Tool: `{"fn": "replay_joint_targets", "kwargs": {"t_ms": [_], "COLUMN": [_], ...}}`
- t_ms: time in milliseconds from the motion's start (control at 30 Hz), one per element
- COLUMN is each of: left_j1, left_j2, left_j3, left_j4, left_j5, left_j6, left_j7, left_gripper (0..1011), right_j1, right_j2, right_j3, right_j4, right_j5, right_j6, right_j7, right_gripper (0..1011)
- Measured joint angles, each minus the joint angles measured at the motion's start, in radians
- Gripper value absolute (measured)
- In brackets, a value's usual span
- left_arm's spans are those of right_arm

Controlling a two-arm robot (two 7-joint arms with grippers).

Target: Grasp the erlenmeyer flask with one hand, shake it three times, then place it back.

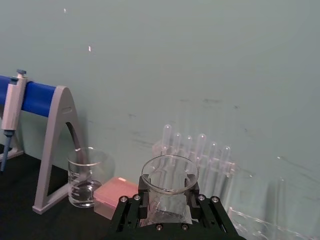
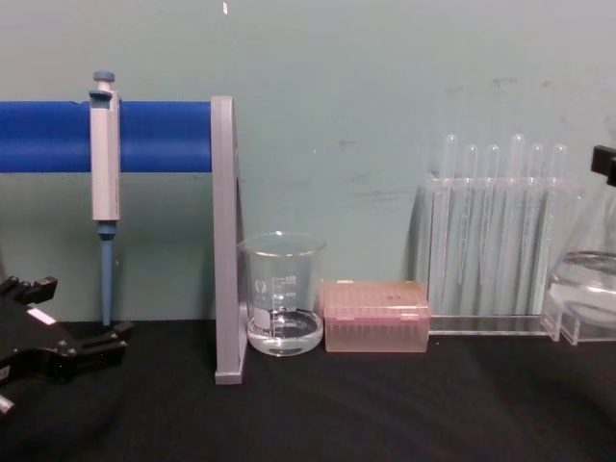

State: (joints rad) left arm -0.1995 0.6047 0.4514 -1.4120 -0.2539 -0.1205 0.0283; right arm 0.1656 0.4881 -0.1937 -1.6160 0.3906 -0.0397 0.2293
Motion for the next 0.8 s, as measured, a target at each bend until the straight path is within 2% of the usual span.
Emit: {"fn": "replay_joint_targets", "kwargs": {"t_ms": [133,300,567,667,800], "left_j1": [0.0,0.0,0.0,0.0,0.0], "left_j2": [0.0,0.0,0.0,0.0,0.0], "left_j3": [0.0,0.0,0.0,0.0,0.0], "left_j4": [0.0,0.0,0.0,0.0,0.0], "left_j5": [0.0,0.0,0.0,0.0,0.0], "left_j6": [0.0,0.0,0.0,0.0,0.0], "left_j7": [0.0,0.0,0.0,0.0,0.0], "left_gripper": [1001,1001,1001,1001,1001], "right_j1": [-0.003,0.022,0.092,0.129,0.154], "right_j2": [-0.005,-0.023,-0.062,-0.076,-0.086], "right_j3": [0.006,-0.016,-0.097,-0.146,-0.184], "right_j4": [0.0,0.016,0.057,0.075,0.085], "right_j5": [-0.007,-0.008,0.026,0.048,0.064], "right_j6": [0.004,0.005,-0.003,-0.01,-0.014], "right_j7": [0.007,0.067,0.22,0.29,0.335], "right_gripper": [449,449,449,450,450]}}
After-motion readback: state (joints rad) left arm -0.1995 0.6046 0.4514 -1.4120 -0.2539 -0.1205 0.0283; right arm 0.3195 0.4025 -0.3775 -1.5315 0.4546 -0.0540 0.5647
